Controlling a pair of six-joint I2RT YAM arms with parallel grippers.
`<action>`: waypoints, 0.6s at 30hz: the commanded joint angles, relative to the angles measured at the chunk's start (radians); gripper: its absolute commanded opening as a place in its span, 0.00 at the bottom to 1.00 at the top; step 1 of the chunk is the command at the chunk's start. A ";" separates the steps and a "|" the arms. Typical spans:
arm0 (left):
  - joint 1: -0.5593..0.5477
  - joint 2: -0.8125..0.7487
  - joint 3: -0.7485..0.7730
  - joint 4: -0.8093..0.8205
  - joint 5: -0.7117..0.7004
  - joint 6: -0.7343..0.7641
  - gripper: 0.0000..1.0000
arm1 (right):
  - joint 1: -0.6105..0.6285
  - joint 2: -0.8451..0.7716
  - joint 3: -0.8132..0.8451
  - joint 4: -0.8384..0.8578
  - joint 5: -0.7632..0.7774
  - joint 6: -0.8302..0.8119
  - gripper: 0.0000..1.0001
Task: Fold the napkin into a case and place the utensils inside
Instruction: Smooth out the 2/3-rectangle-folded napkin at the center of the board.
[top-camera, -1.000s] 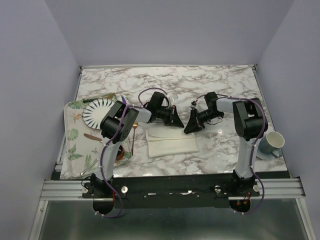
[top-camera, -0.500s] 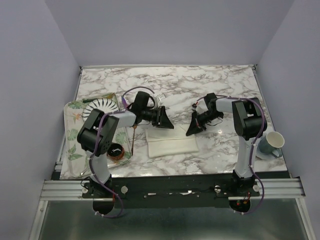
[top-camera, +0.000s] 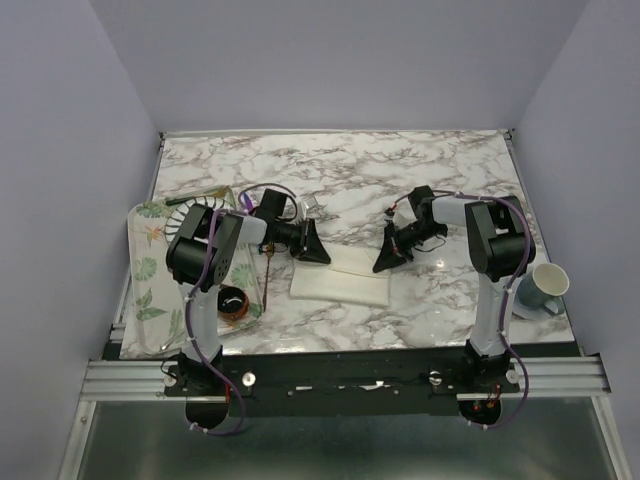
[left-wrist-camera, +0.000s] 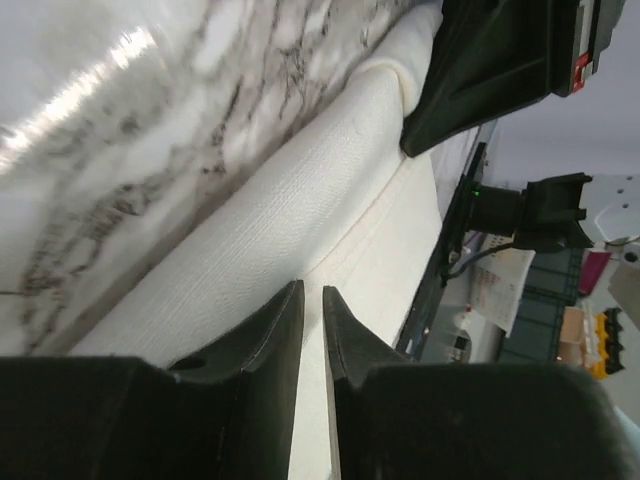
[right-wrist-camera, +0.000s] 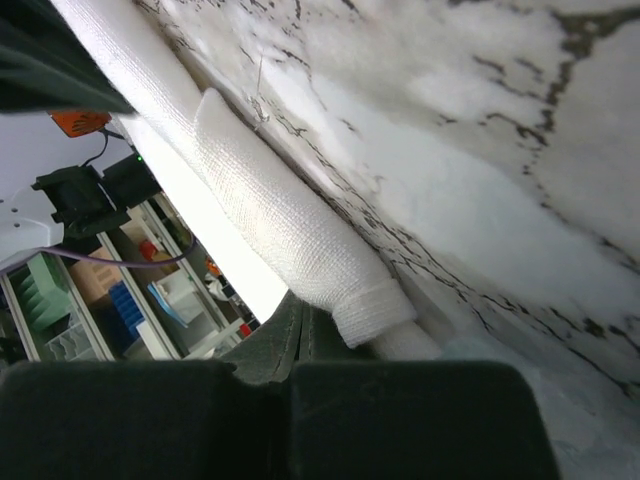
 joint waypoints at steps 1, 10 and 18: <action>0.062 0.002 0.105 -0.181 -0.088 0.195 0.29 | -0.012 0.039 0.001 -0.024 0.147 0.029 0.01; -0.189 -0.245 -0.096 0.310 0.019 -0.244 0.37 | -0.012 0.039 0.001 -0.001 0.151 0.038 0.01; -0.383 -0.106 -0.151 0.655 -0.156 -0.543 0.45 | -0.012 0.038 -0.009 -0.001 0.175 0.035 0.01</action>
